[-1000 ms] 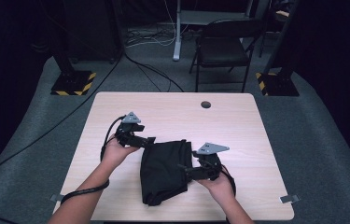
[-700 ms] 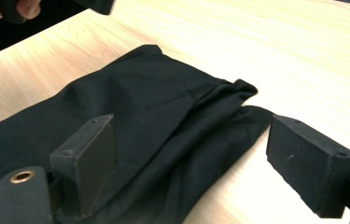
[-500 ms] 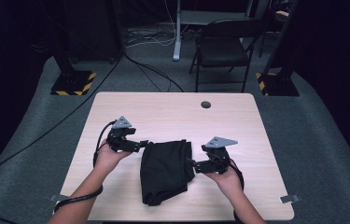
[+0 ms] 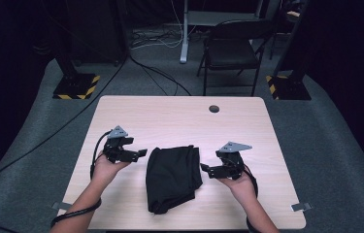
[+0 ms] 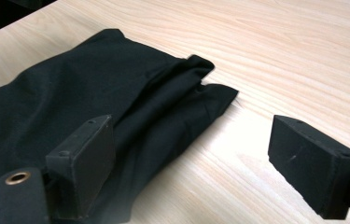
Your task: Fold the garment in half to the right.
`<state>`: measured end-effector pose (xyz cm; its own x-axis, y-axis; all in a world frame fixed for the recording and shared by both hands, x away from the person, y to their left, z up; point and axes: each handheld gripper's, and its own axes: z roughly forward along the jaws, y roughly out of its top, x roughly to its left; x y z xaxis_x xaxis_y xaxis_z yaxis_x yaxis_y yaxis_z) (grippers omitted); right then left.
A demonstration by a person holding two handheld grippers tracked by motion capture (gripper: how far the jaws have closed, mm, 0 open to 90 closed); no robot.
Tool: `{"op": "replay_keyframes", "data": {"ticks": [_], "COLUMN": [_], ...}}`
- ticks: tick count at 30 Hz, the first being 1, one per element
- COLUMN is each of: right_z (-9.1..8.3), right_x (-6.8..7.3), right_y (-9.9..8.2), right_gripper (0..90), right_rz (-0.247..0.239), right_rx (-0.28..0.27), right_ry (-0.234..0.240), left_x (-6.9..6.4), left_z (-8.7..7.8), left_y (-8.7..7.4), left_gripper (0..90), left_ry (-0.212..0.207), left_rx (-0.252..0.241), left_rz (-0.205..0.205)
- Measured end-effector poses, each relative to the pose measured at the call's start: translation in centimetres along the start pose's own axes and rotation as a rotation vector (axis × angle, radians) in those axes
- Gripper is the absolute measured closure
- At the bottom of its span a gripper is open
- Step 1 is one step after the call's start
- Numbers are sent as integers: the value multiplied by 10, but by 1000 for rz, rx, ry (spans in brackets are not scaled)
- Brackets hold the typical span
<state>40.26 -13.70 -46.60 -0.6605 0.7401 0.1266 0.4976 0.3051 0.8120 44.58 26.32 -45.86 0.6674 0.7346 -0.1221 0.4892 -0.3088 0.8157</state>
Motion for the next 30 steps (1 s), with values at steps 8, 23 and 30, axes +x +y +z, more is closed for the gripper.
{"op": "replay_keyframes", "data": {"ticks": [8, 23, 30], "right_z": [0, 9, 16], "right_x": [-6, -14, -19], "right_y": [-7, -23, -31], "right_gripper": [144, 149, 149], "right_rz": [23, 51, 54], "right_rx": [12, 67, 108], "right_ry": [-2, -10, -19], "left_x": [4, 9, 17], "left_z": [2, 13, 15], "left_y": [-12, -33, -43], "left_gripper": [160, 167, 167], "left_ry": [-5, 17, 31], "left_rx": [-14, 31, 50], "left_rz": [-45, -43, -57]}}
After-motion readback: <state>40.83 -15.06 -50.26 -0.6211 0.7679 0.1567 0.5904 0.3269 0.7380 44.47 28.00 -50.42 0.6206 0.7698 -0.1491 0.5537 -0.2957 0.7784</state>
